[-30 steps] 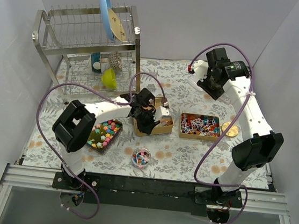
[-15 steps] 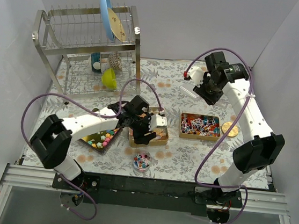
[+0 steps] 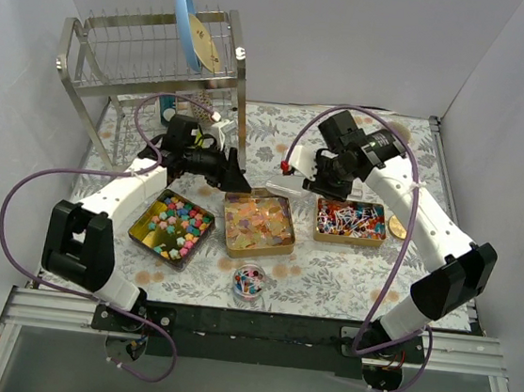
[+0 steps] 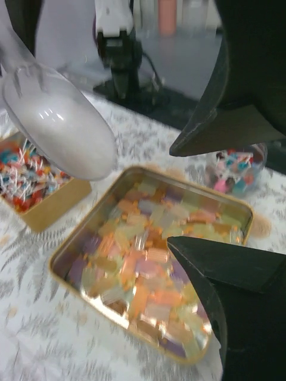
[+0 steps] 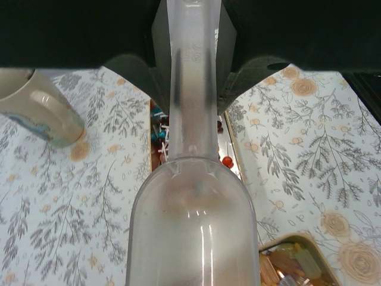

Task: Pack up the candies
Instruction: Move the storage box to the center of the board, then adjust the spatula.

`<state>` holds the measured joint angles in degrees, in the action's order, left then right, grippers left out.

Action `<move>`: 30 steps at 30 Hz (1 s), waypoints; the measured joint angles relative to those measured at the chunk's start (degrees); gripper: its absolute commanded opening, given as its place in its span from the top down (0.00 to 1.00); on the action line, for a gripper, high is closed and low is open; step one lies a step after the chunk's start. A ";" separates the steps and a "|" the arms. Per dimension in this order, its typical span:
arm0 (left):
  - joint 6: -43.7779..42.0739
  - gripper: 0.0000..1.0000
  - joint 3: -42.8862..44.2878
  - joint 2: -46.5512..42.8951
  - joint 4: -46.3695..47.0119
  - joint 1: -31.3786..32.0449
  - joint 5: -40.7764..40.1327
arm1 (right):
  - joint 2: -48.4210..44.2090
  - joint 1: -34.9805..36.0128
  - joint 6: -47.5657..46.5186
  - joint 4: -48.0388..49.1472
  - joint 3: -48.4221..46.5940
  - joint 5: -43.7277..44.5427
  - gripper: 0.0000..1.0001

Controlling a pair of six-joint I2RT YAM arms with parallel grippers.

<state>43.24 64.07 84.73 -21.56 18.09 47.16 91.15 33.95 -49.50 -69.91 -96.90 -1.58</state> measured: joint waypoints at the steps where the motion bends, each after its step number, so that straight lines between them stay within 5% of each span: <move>1: 2.78 0.47 -0.55 1.01 1.05 -0.57 3.19 | -0.02 1.14 -0.26 0.13 0.02 -0.15 0.99; 6: 19.63 0.50 -8.26 1.84 12.20 -1.55 15.76 | 0.00 5.05 -0.90 1.11 0.09 -0.22 0.99; 13: 35.21 0.55 -13.18 1.90 25.07 -2.38 22.80 | 0.44 8.24 -1.33 1.40 0.04 -0.07 0.99; 30: 41.03 0.60 -14.38 2.75 29.31 -4.07 23.63 | 2.34 11.50 -0.31 2.71 -2.10 3.61 0.99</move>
<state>84.27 49.69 87.48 7.75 14.02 70.78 93.49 45.45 -49.80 -67.20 -99.00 2.02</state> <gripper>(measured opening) 0.417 0.367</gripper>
